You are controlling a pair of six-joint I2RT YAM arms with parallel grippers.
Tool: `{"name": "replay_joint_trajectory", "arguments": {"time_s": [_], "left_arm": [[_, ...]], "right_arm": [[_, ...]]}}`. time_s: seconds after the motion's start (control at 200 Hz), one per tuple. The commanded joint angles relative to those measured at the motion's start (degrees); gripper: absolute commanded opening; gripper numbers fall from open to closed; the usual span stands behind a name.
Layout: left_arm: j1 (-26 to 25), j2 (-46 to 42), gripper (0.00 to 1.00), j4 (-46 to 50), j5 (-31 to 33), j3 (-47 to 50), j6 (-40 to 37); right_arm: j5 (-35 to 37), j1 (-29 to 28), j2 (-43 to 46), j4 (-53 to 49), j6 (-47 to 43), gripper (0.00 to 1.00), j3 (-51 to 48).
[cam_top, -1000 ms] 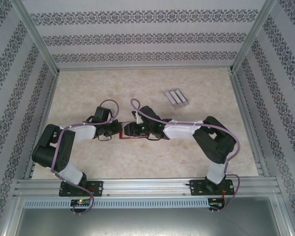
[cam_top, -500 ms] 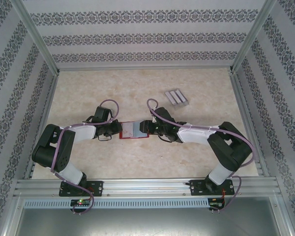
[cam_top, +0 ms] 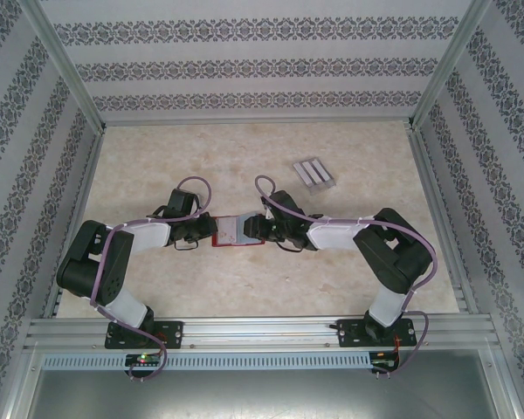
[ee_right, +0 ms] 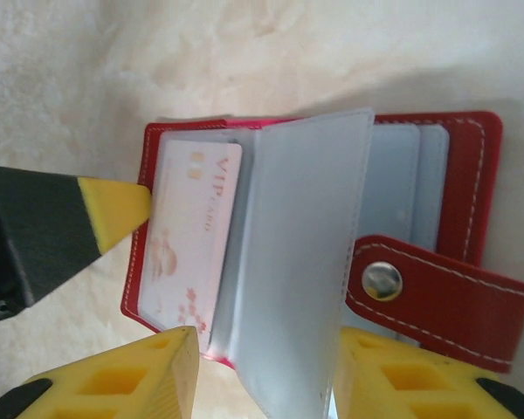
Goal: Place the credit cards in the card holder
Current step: Flip over the card slot in the card holder.
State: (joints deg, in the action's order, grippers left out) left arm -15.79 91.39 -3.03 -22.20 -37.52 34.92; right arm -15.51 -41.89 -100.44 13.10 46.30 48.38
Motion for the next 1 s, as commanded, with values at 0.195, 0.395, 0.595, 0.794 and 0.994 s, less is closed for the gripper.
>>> {"name": "replay_joint_trajectory", "arguments": {"time_s": [0.195, 0.395, 0.595, 0.794, 0.994], "left_arm": [[-0.58, 0.03, 0.23, 3.36, 1.19, 1.17, -0.02], [0.26, -10.81, 0.5, 4.11, 11.18, 6.55, 2.42], [2.84, -23.38, 0.67, 7.86, 18.79, 10.67, 3.07], [3.62, -26.82, 0.69, 8.19, 18.69, 11.62, 2.97], [3.52, -25.27, 0.86, 8.29, 16.58, 10.51, 2.15]], "right_arm": [[-3.96, -1.51, -1.81, 3.25, -0.46, 0.43, 2.87], [-6.63, -5.64, -5.16, 3.06, -2.1, 0.43, 9.45], [-6.27, -8.12, -9.24, 5.44, -0.88, 0.42, 10.23], [0.43, -5.13, -0.08, -0.14, -7.06, 0.44, 7.33], [21.86, 0.35, 9.62, -20.69, -20.31, 0.48, 11.04]]}}
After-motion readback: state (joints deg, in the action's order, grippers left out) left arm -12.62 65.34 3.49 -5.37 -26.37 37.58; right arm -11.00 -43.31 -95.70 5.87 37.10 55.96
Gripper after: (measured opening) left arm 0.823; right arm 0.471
